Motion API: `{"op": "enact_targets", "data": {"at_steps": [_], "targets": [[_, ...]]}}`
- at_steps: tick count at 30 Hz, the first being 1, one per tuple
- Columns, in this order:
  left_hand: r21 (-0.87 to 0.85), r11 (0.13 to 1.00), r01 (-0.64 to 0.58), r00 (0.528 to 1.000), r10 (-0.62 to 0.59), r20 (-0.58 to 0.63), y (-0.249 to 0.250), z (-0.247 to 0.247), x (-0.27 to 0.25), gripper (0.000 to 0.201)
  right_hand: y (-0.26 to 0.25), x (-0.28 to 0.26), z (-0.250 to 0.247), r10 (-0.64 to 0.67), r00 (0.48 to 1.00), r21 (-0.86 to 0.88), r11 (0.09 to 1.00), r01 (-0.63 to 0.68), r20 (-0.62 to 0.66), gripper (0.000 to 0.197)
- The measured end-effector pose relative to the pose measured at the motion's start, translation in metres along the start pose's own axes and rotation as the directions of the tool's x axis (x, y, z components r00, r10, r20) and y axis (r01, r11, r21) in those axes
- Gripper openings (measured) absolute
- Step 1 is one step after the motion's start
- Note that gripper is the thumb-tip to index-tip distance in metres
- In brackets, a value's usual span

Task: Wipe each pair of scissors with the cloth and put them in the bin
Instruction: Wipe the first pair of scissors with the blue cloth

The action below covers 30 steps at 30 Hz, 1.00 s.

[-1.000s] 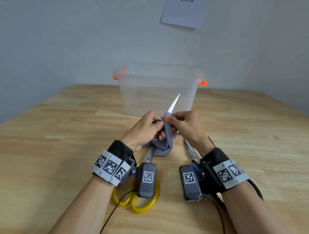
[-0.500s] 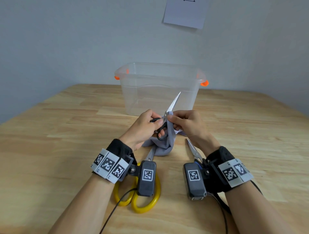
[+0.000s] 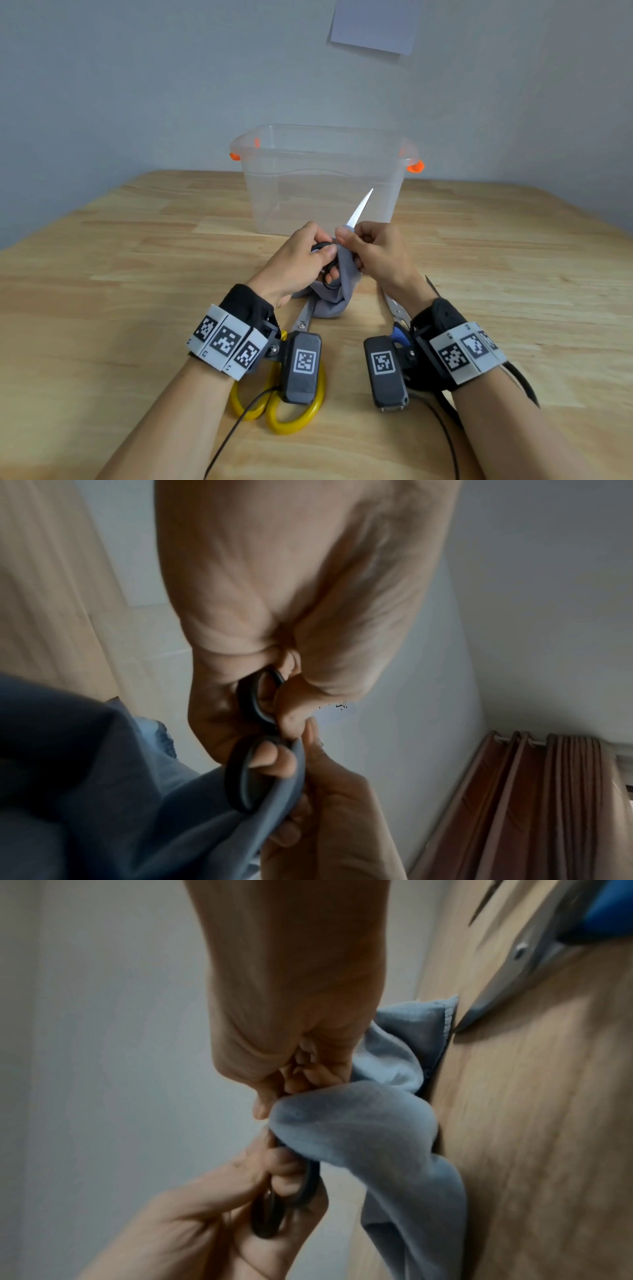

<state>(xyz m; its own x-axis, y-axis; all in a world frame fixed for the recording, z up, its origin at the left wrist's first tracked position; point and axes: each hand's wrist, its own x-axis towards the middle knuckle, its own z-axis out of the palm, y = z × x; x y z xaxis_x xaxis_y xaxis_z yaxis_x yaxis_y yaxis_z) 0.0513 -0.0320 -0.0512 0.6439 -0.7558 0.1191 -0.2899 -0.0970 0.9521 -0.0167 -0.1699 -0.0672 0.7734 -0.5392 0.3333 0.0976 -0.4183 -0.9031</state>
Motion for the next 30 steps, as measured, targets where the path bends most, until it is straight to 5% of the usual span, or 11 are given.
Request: {"op": "enact_targets", "data": {"at_steps": [10, 19, 30], "targets": [[-0.129, 0.991, 0.04, 0.999, -0.042, -0.008, 0.005, -0.007, -0.002, 0.004, 0.001, 0.001, -0.004, 0.084, 0.987, 0.249, 0.962, -0.116, 0.138, 0.023], [-0.052, 0.998, 0.017, 1.0, -0.017, 0.007, 0.003, -0.004, -0.001, 0.008, 0.0, 0.002, 0.001, 0.084, 0.996, 0.179, 0.98, -0.087, 0.022, 0.041], [-0.173, 0.984, 0.043, 0.998, -0.052, -0.047, 0.007, -0.012, -0.002, 0.004, 0.003, 0.004, -0.006, 0.047, 0.985, 0.281, 0.955, -0.092, 0.165, 0.015]]}}
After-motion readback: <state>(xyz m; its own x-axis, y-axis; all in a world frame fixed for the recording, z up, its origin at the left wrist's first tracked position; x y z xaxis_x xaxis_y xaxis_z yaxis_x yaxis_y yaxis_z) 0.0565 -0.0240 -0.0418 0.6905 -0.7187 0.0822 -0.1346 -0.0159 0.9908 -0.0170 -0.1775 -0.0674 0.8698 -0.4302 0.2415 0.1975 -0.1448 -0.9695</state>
